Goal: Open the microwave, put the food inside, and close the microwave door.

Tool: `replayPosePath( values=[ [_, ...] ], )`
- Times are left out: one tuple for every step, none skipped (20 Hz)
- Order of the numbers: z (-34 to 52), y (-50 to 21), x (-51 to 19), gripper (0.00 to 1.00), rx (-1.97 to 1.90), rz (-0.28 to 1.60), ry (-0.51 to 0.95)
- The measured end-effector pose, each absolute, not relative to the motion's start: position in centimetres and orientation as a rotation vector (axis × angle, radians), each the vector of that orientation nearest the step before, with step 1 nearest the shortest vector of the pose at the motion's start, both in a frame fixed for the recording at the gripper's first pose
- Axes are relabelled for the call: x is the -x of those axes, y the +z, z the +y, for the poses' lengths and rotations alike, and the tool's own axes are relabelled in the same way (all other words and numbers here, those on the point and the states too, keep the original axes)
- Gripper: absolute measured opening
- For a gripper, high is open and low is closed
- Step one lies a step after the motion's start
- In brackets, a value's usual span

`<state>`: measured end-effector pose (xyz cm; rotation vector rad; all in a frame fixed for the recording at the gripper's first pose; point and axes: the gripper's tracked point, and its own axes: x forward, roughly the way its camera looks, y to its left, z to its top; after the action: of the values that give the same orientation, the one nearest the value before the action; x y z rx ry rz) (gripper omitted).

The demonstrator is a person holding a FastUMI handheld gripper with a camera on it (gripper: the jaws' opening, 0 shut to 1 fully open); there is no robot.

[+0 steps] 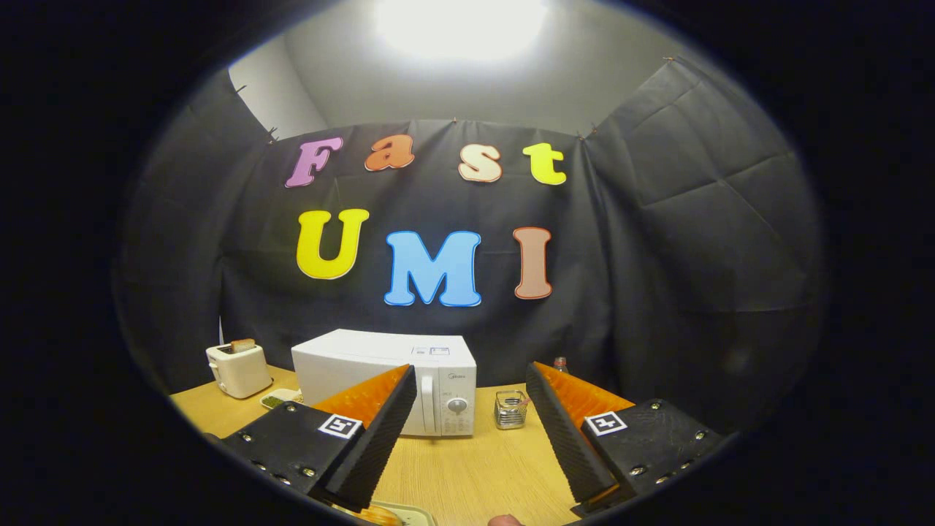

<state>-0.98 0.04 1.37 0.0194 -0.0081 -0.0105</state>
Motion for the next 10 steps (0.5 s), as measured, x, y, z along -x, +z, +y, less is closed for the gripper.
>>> replayPosePath(
  values=[
    [0.07,1.33,1.04,0.95,-0.021,-0.006,-0.011],
    [0.09,1.22,1.09,0.95,-0.022,-0.005,-0.012],
    [0.01,1.22,1.14,0.95,-0.023,-0.004,-0.014],
    [-0.07,1.15,1.11,0.95,-0.025,-0.003,-0.017],
    [-0.03,1.11,1.08,0.95,-0.028,-0.002,-0.019],
    [-0.06,1.02,1.05,0.96,-0.031,-0.001,-0.021],
    [-0.08,0.87,1.03,0.95,-0.034,0.002,-0.021],
    [-0.1,0.76,0.89,0.95,-0.038,0.004,-0.021],
    [-0.03,0.69,0.68,0.96,-0.043,0.006,-0.02],
    [0.03,0.47,0.44,0.95,-0.047,0.009,-0.016]
  ],
)
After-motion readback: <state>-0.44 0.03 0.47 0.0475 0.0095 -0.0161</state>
